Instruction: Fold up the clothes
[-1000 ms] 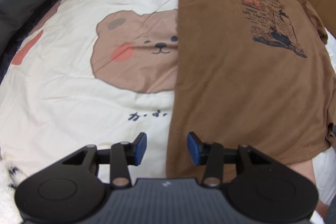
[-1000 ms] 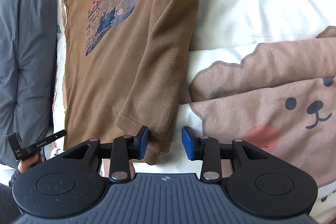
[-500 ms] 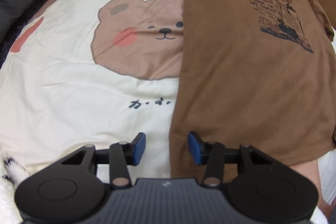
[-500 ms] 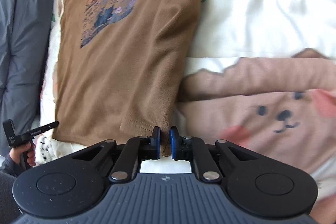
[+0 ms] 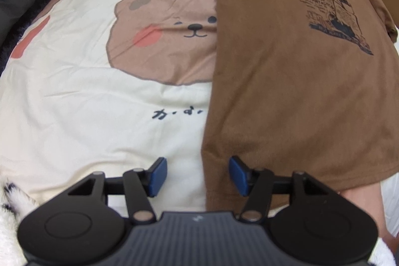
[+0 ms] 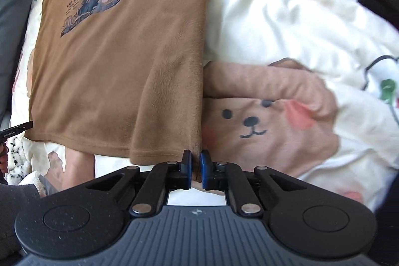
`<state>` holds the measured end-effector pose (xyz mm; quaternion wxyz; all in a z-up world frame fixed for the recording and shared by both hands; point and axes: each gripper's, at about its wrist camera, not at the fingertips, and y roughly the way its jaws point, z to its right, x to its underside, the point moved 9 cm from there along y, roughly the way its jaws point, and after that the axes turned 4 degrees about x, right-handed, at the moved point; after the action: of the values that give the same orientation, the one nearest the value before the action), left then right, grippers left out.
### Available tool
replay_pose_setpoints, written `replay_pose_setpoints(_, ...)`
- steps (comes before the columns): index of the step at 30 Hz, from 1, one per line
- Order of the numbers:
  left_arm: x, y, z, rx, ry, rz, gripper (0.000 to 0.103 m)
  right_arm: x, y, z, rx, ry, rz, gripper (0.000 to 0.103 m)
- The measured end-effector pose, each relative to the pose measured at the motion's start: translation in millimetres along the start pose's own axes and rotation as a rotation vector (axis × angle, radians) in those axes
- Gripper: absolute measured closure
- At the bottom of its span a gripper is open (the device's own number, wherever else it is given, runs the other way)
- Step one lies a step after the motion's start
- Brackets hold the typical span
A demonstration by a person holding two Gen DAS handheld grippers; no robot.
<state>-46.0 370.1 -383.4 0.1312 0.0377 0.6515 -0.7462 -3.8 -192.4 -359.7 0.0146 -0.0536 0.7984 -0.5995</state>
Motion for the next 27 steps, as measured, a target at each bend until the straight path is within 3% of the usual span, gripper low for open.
replay_pose_setpoints(3, -3, 8, 0, 0.029, 0.01, -0.008, 0.09, 2, -3, 7, 0.044, -0.012, -0.023, 0.096)
replay_pose_setpoints(7, -5, 14, -8, 0.035, 0.013, -0.016, 0.1, 3, 6, 16, 0.065, 0.007, -0.025, 0.097)
replay_pose_setpoints(13, -6, 8, -29, 0.069, -0.037, -0.004, 0.101, 11, 22, 16, 0.094, -0.016, -0.052, 0.097)
replay_pose_setpoints(20, -5, 14, -43, 0.099, -0.064, -0.009, 0.1, 10, 2, 22, 0.046, -0.02, -0.061, 0.097)
replay_pose_setpoints(23, -2, 35, -51, 0.024, -0.031, -0.05, 0.092, 9, 6, 25, 0.051, -0.012, -0.065, 0.097)
replay_pose_setpoints(25, -3, 42, -54, 0.018, -0.02, -0.055, 0.092, 9, 14, 25, 0.069, -0.002, -0.068, 0.097)
replay_pose_setpoints(27, -5, 41, -56, 0.023, -0.021, -0.056, 0.083, 10, 22, 22, 0.085, 0.0, -0.067, 0.096)
